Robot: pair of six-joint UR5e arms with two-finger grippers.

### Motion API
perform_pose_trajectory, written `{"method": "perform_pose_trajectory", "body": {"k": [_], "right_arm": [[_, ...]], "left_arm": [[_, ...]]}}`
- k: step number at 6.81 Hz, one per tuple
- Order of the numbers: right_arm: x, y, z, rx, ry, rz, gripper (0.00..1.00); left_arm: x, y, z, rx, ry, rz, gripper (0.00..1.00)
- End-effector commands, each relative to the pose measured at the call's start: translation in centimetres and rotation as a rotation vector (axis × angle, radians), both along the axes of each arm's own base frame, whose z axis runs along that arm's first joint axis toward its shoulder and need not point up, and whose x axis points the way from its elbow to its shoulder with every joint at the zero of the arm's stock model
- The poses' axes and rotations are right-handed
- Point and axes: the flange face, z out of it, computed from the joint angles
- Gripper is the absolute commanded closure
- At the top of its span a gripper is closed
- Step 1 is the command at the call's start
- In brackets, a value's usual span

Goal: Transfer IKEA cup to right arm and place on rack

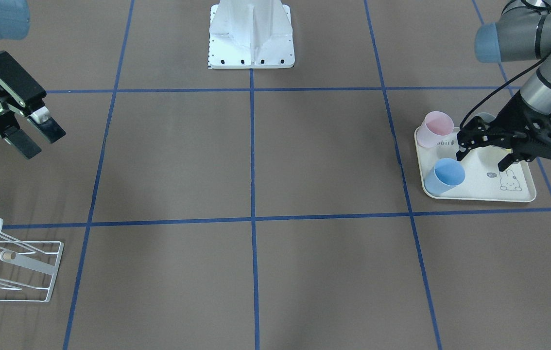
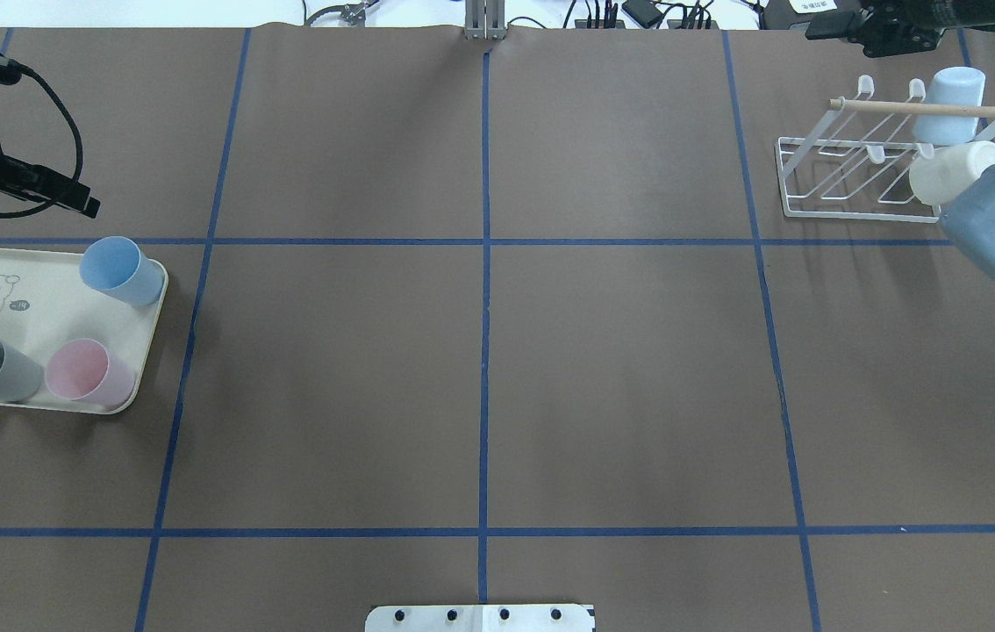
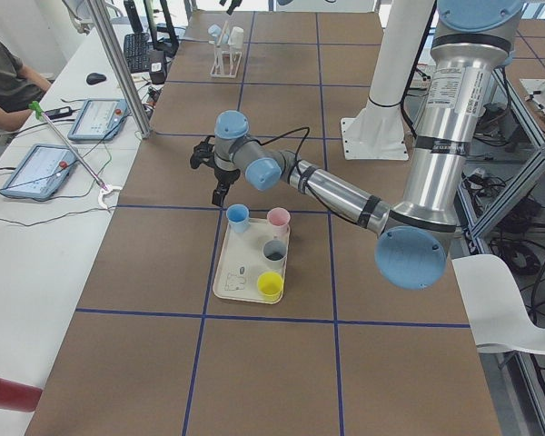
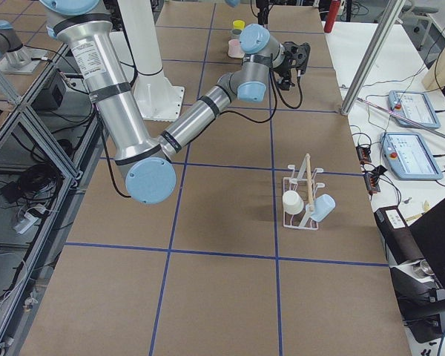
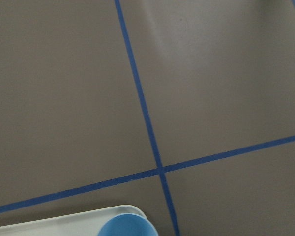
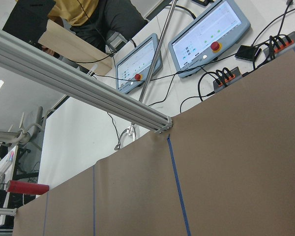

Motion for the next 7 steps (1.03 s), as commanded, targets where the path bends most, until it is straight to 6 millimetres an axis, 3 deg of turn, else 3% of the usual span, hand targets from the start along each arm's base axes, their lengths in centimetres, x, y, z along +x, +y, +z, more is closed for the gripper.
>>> {"method": "perform_pose_trajectory", "body": {"k": [1,5,7], "right_arm": [[-0.7,-0.1,0.3,-0.005,-0.020,-0.001,0.00],[-0.6,-0.1,0.2,-0.004,-0.021,-0.001,0.00],[-0.7,-0.2,0.4,-0.007,-0.020,-0.001,0.00]], "left_arm": [[3.9,-0.4,3.0,-0.040,-0.039,0.064,0.01],[4.5,0.0,6.0,0.001,-0.083,0.155,0.01],[4.7,-0.1,6.6,-0.011,-0.088,0.156,0.01]]}}
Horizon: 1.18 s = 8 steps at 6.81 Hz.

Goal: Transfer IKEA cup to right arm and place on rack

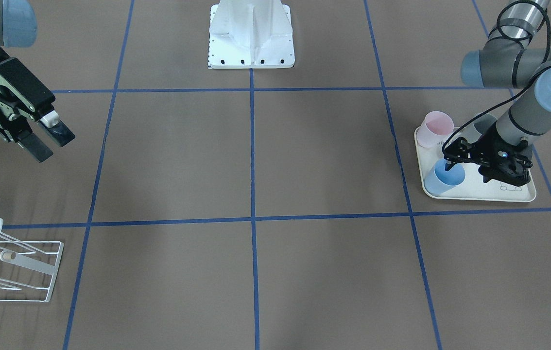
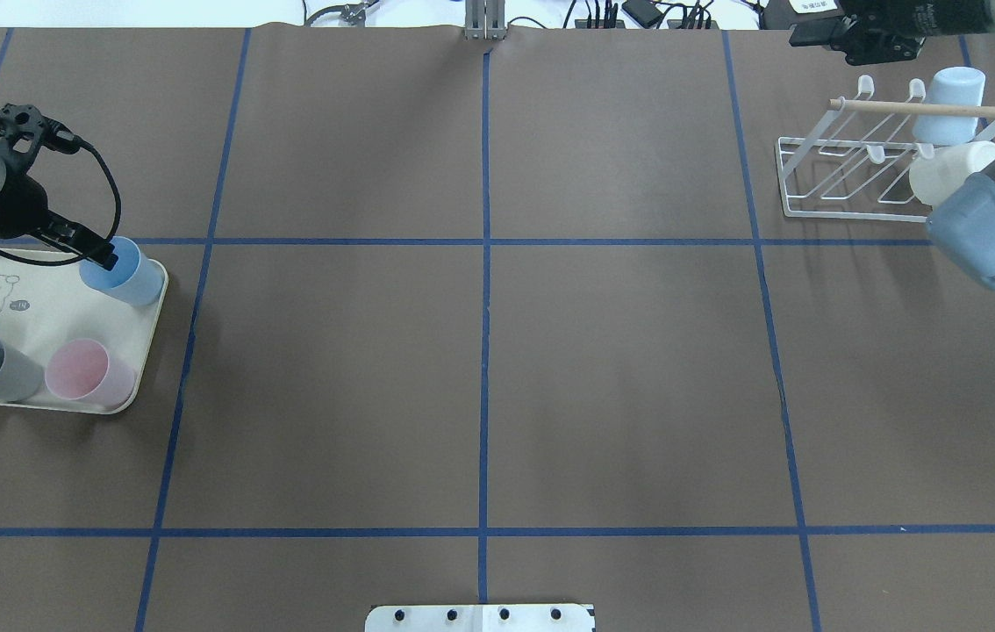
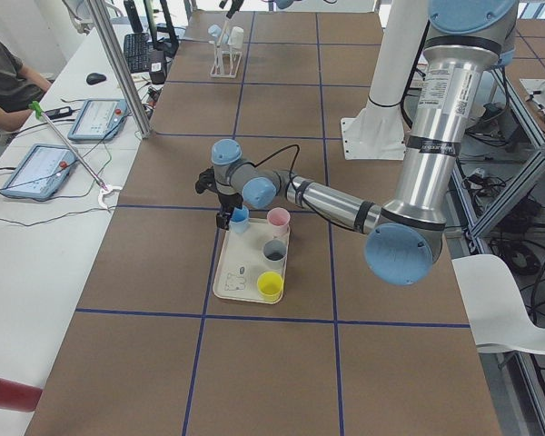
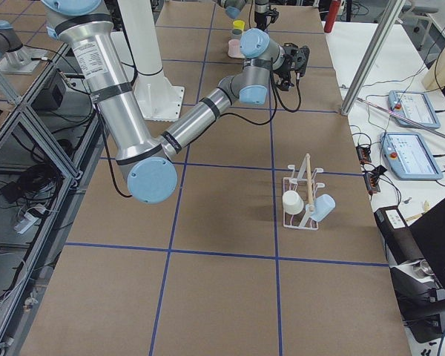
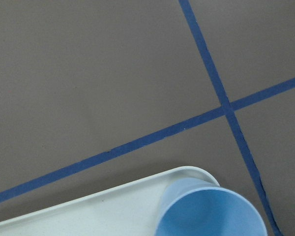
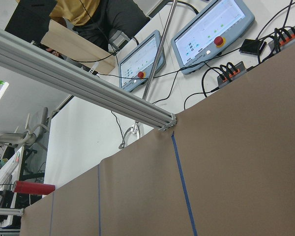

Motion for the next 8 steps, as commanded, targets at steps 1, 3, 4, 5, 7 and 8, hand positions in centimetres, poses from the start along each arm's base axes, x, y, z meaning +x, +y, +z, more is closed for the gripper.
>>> {"method": "perform_pose_trajectory", "body": {"k": [1,3,4,5,7,8], "right_arm": [[-0.1,-0.1,0.1,-0.002,0.002,0.000,0.00],[-0.1,-0.2,0.3,-0.006,0.003,0.000,0.00],[-0.1,-0.2,0.3,-0.007,0.004,0.000,0.00],[-0.1,-0.2,0.3,-0.007,0.004,0.000,0.00],[-0.2,-0.4,0.4,-0.008,0.005,0.001,0.00],[-0.2,-0.4,0.4,-0.010,0.005,0.002,0.00]], "left_arm": [[0.3,-0.2,0.9,-0.009,-0.010,0.007,0.02],[0.3,-0.2,0.9,-0.014,-0.009,0.003,0.25],[0.8,0.0,1.0,-0.017,-0.011,0.011,0.30],[1.4,0.1,0.9,-0.017,-0.010,0.019,0.32],[1.8,0.3,0.9,-0.019,-0.010,0.025,0.41],[1.8,0.3,0.8,-0.018,-0.009,0.025,0.66]]}}
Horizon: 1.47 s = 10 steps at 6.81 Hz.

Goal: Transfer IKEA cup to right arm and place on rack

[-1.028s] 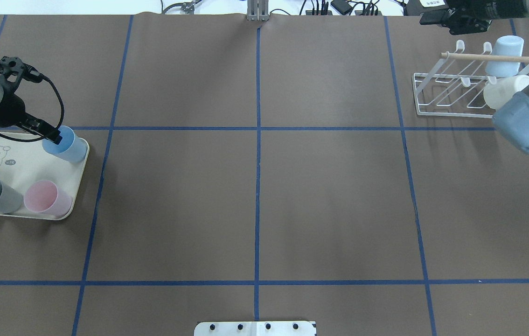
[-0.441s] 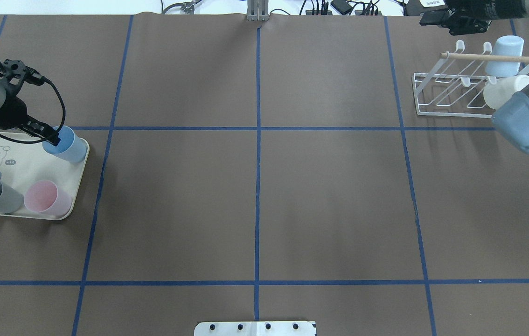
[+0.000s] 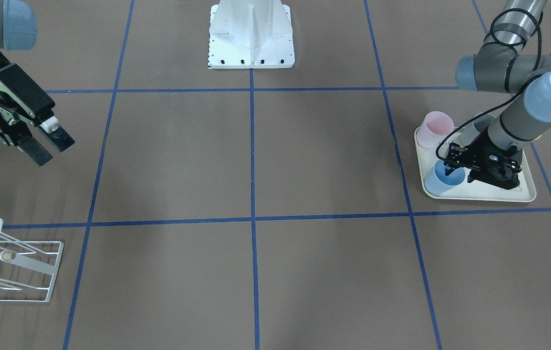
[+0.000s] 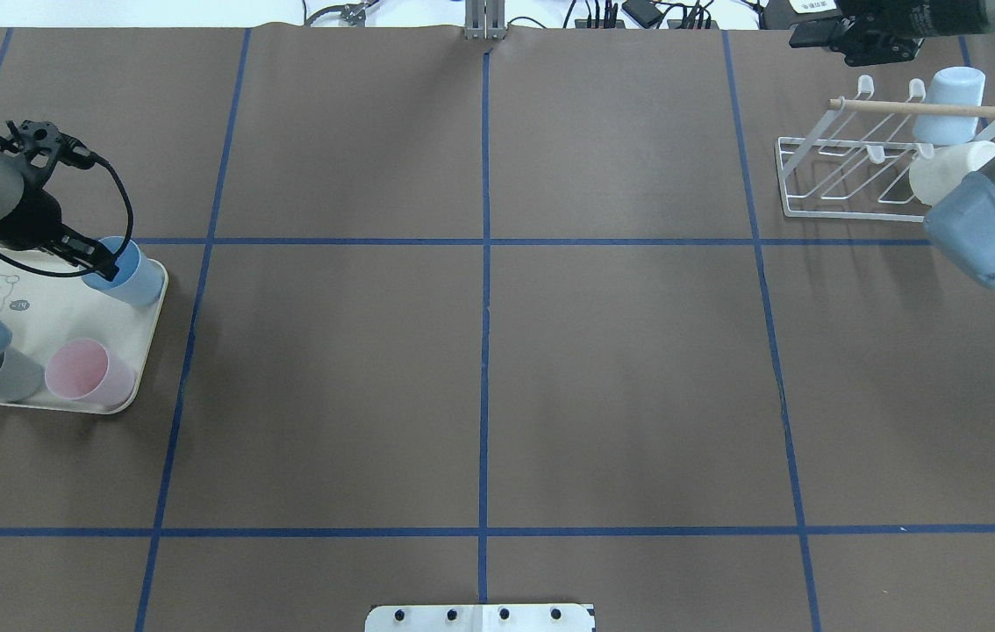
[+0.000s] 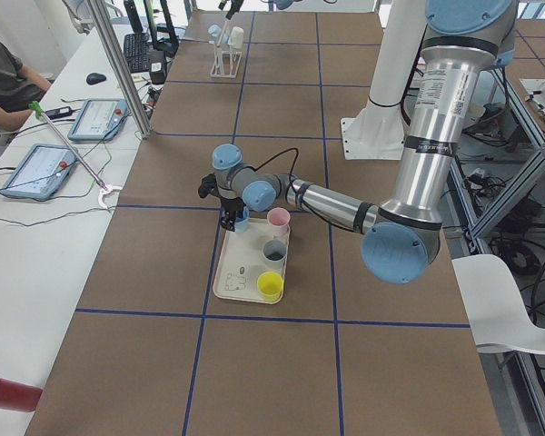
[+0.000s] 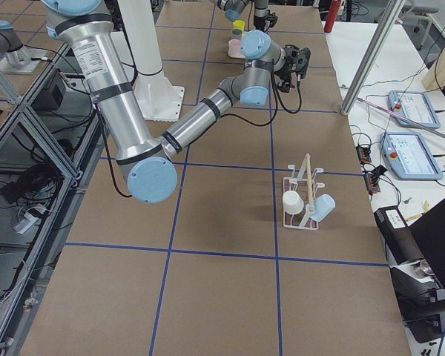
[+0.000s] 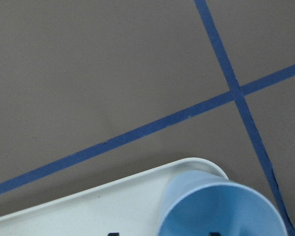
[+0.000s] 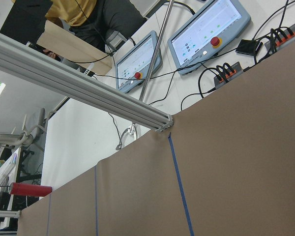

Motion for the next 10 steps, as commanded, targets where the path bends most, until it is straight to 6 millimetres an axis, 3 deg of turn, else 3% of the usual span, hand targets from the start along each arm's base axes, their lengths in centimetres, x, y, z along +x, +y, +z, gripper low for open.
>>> {"method": "perform_pose_trajectory", "body": {"k": [1,2,4,7,8,10], "right_arm": [[0.0,0.0,0.0,0.001,0.000,0.000,0.00],[0.0,0.0,0.0,-0.001,0.000,0.000,0.00],[0.0,0.0,0.0,-0.001,0.000,0.000,0.00],[0.0,0.0,0.1,-0.001,0.000,-0.001,0.00],[0.0,0.0,0.1,-0.002,-0.001,-0.001,0.00],[0.1,0.2,-0.2,0.002,-0.004,-0.001,0.00]], "left_arm": [[0.1,0.0,-0.1,0.002,0.001,0.001,0.91],[-0.1,0.1,-0.6,0.010,0.005,-0.002,1.00],[-1.7,-0.2,-1.6,0.021,0.013,-0.027,1.00],[-13.7,-3.4,-5.3,0.016,0.011,-0.240,1.00],[-15.3,-3.7,-7.9,-0.001,0.040,-0.313,1.00],[-14.5,-5.2,-16.4,-0.107,0.176,-0.515,1.00]]}}
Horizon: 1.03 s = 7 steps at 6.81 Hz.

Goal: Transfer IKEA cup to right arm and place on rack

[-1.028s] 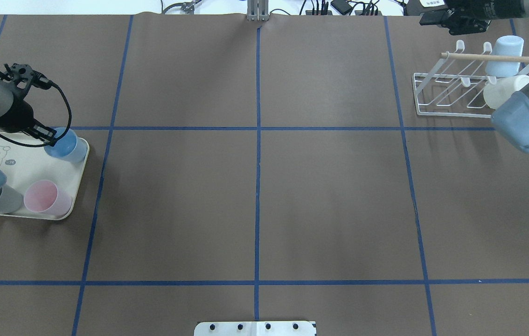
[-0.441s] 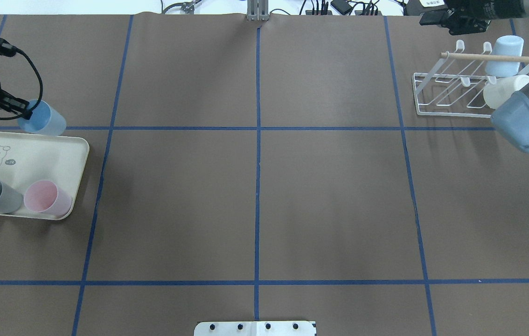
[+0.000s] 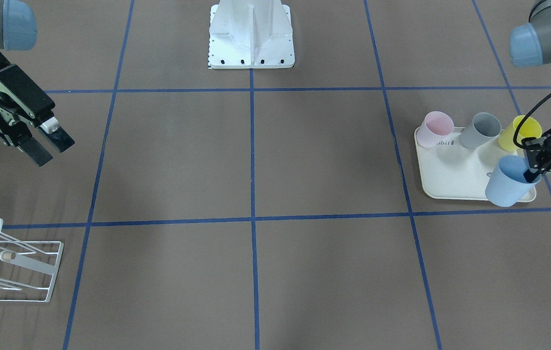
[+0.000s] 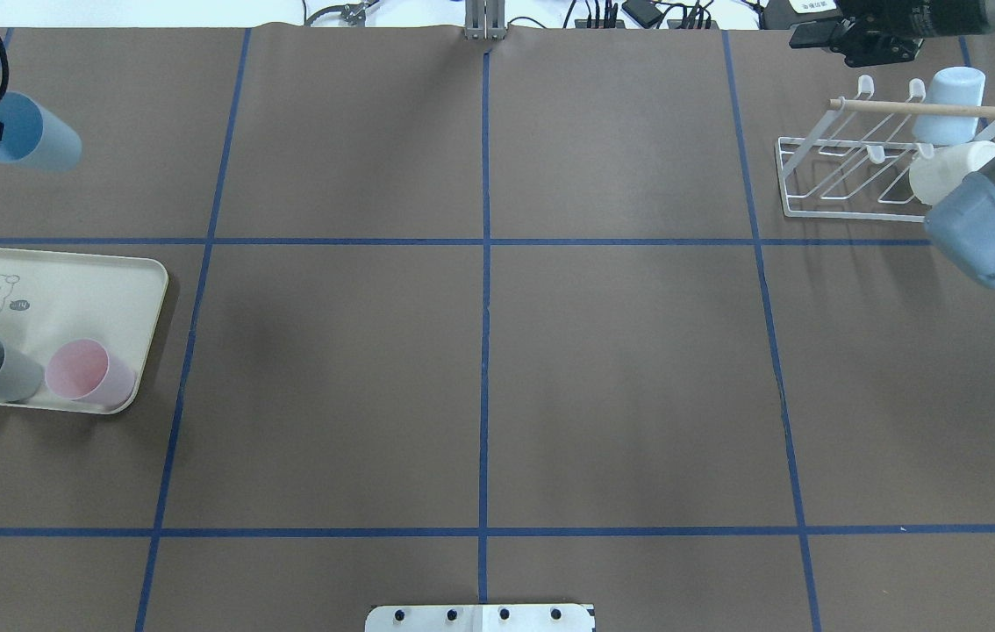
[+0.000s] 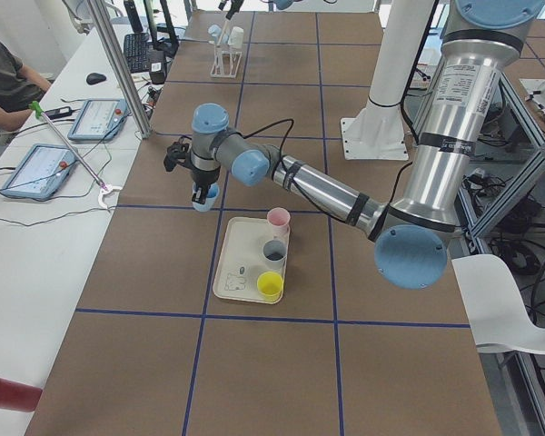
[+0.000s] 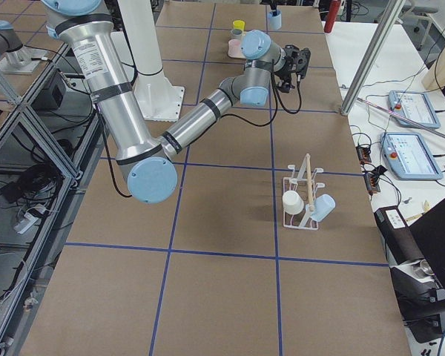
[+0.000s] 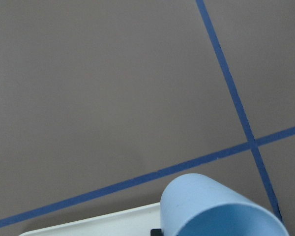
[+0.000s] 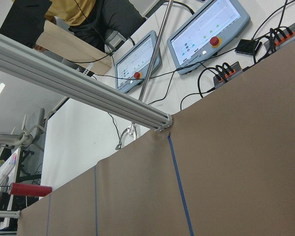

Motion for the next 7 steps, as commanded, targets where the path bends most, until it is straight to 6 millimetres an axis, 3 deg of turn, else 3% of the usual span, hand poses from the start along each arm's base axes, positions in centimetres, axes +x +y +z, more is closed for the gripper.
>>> {"method": "perform_pose_trajectory", "body": {"k": [1,5,7], "right_arm": [[0.2,0.2,-0.2,0.004,-0.005,0.000,0.00],[0.3,0.6,-0.6,-0.015,-0.063,0.006,0.00],[-0.4,0.8,-0.7,0.007,-0.092,0.012,0.00]], "left_arm": [[1.5,-1.1,-8.3,-0.114,0.186,-0.191,1.00],[12.4,3.3,-13.3,-0.273,0.662,-0.454,1.00],[16.1,5.8,-15.4,-0.396,0.948,-0.574,1.00]]}}
